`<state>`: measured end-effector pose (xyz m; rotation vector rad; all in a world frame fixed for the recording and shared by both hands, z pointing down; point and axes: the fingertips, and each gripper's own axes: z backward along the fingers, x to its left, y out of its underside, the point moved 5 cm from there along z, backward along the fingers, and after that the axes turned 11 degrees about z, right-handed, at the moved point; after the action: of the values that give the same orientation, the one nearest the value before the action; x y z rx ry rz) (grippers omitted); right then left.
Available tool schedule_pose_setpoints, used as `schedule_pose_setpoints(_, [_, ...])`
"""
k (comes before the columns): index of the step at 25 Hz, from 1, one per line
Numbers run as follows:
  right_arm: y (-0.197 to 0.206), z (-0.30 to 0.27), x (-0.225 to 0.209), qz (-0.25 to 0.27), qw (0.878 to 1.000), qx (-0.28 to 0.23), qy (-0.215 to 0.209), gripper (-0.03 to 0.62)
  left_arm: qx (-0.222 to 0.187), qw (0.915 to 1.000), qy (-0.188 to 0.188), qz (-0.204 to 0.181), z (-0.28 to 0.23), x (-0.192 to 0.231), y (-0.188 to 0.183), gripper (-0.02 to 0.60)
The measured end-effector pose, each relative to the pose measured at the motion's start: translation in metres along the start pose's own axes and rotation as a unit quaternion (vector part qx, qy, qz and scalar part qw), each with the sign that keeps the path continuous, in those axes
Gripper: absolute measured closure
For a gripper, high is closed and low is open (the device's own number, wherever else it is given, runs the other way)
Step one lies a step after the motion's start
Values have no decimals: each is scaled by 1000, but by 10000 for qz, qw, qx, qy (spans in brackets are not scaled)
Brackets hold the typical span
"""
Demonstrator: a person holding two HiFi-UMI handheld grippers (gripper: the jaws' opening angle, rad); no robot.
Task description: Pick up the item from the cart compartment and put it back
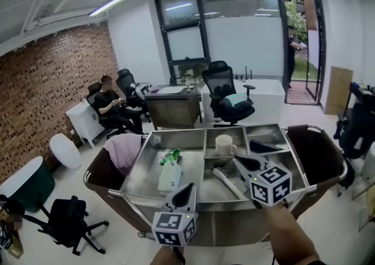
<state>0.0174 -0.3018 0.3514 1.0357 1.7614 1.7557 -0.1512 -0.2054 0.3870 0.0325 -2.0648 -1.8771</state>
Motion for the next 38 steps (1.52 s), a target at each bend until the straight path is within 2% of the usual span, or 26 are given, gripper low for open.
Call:
schedule_pose_setpoints(7, [-17, 53, 7, -70, 9983, -545, 186, 582, 4, 10000, 71, -3, 0, -4, 1, 581])
schedule_pose_setpoints(17, [-13, 97, 13, -138, 9956, -828, 405, 580, -10, 9999, 110, -8, -1, -5, 1, 581])
schedule_pose_setpoints(23, [25, 104, 12, -408, 9960, -566, 549, 580, -14, 10000, 77, -8, -1, -5, 2, 581])
schedule_pose_setpoints(33, [29, 98, 7, -413, 9963, -522, 541, 582, -1, 10000, 77, -22, -3, -5, 2, 581])
schedule_pose_setpoints(38, [31, 93, 8, -440, 9967, -498, 472, 582, -24, 9999, 52, -157, -3, -8, 0, 581])
